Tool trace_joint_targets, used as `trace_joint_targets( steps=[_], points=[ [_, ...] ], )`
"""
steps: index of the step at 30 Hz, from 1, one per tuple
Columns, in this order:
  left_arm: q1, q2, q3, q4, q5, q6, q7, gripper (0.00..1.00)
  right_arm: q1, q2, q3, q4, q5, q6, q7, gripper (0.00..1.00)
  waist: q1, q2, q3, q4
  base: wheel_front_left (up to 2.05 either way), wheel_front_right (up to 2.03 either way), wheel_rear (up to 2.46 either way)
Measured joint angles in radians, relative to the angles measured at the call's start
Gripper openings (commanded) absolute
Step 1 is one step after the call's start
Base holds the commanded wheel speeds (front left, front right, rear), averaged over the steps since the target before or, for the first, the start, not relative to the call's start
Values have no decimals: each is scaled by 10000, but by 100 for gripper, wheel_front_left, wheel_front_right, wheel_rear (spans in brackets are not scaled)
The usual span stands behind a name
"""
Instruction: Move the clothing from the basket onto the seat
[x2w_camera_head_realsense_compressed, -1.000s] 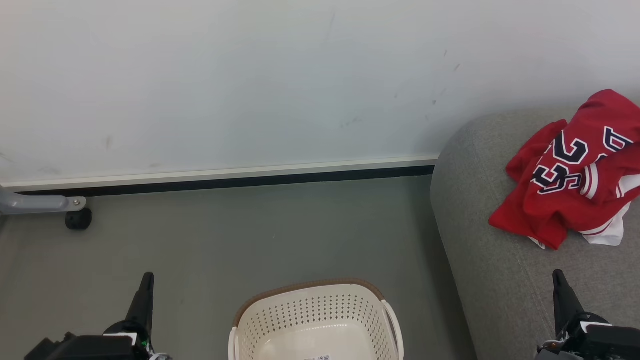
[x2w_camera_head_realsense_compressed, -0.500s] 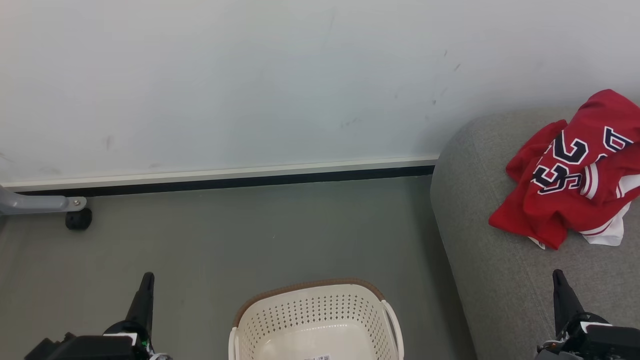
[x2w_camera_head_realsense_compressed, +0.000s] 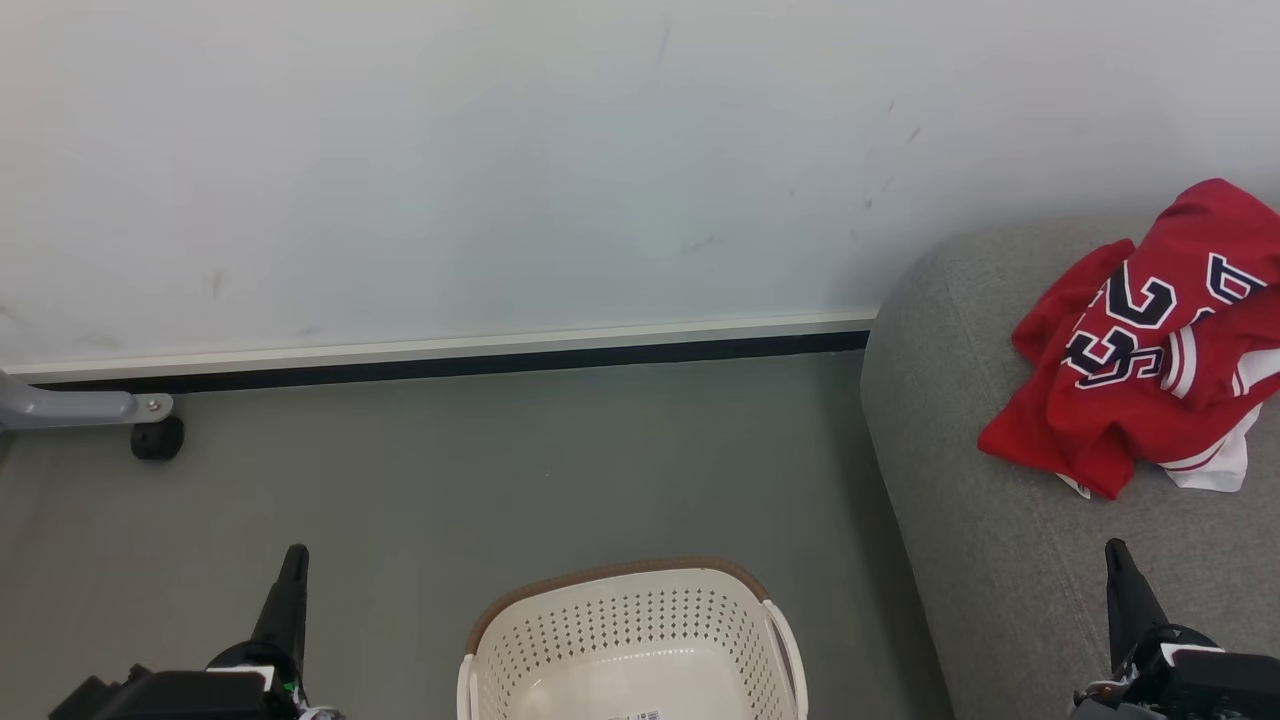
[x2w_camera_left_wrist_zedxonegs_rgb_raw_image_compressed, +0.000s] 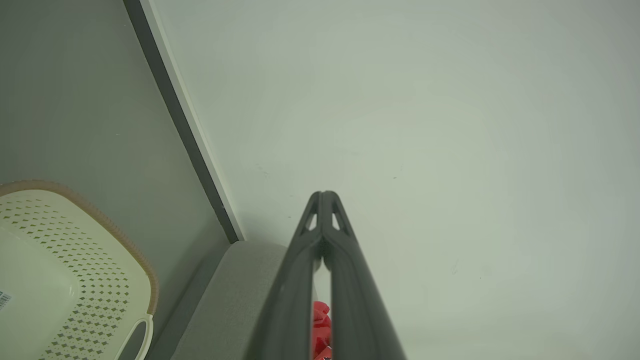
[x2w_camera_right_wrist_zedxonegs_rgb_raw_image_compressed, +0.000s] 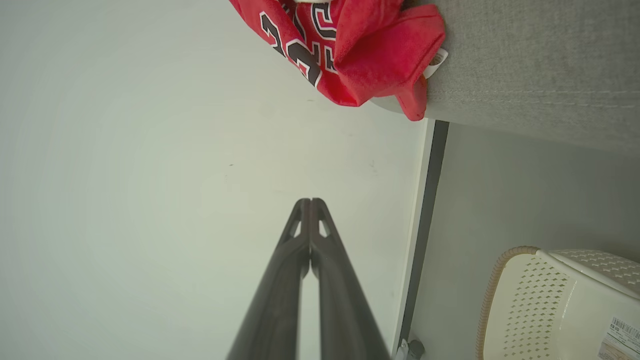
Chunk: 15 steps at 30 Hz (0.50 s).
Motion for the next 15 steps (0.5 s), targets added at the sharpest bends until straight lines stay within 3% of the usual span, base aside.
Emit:
trace_joint_targets(
  steps=[15],
  points=[
    [0, 0, 0, 2, -2, 0, 0, 0, 0, 0, 0, 0, 0, 0, 0, 0, 0, 0, 0, 0, 0, 0, 0]
  ],
)
